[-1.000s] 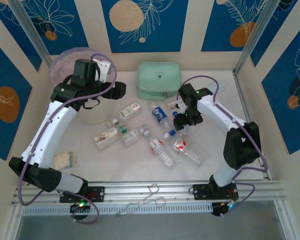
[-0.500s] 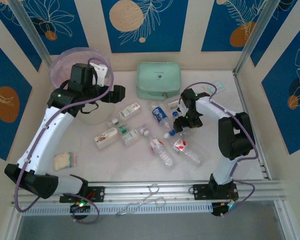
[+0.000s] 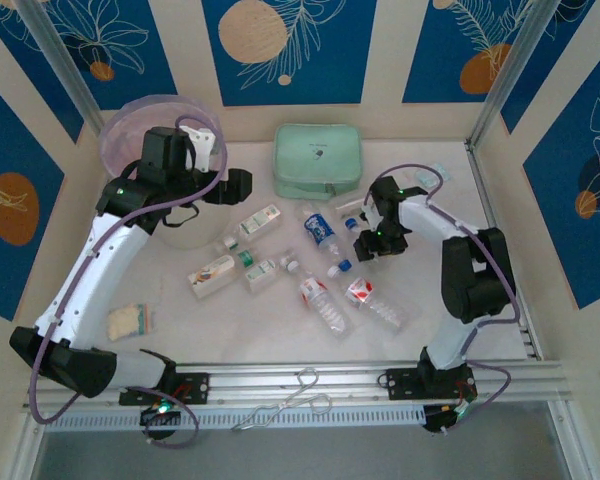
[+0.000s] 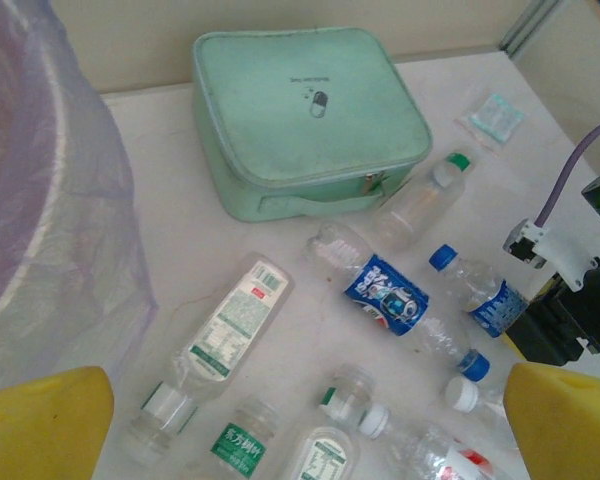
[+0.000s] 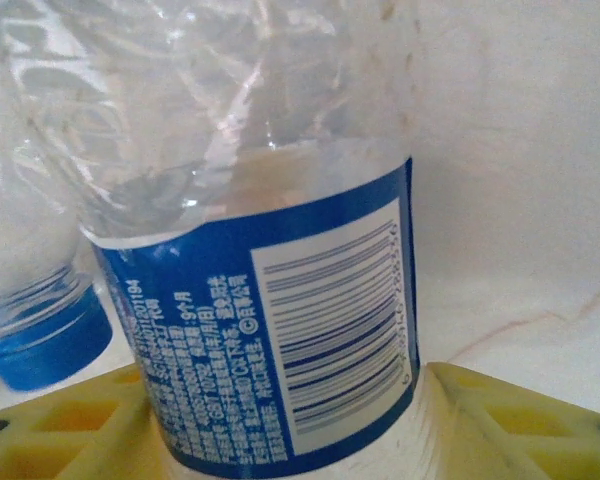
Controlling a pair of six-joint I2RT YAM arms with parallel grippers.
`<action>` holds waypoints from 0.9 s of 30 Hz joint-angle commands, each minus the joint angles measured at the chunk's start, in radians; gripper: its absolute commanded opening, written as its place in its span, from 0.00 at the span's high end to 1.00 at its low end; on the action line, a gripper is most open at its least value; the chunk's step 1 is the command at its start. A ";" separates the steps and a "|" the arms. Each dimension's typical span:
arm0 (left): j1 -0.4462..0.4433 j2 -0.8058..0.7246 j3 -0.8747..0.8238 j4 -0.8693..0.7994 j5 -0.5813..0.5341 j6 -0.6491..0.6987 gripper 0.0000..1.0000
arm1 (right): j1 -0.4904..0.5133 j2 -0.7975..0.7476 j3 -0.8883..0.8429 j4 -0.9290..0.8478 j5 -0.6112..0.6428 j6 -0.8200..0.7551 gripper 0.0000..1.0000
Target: Put the plastic bottles in the bin
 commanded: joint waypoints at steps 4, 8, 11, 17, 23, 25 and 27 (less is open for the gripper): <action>-0.002 -0.003 -0.002 0.111 0.182 -0.084 0.01 | -0.065 -0.190 0.041 -0.072 -0.072 0.026 0.55; -0.003 -0.014 -0.039 0.269 0.320 -0.202 0.01 | -0.074 -0.345 0.033 -0.023 -0.272 0.069 0.61; -0.020 -0.007 -0.067 0.356 0.368 -0.257 0.01 | -0.053 -0.427 0.028 0.023 -0.439 0.130 0.69; -0.072 0.019 -0.122 0.490 0.390 -0.330 0.01 | 0.012 -0.497 -0.017 0.195 -0.709 0.271 0.78; -0.106 0.015 -0.197 0.617 0.355 -0.397 0.02 | 0.069 -0.449 -0.013 0.295 -0.814 0.323 0.84; -0.123 0.027 -0.215 0.648 0.367 -0.420 0.05 | 0.098 -0.440 -0.009 0.314 -0.808 0.326 0.85; -0.143 0.038 -0.226 0.648 0.349 -0.419 0.08 | 0.120 -0.437 -0.008 0.340 -0.810 0.333 0.86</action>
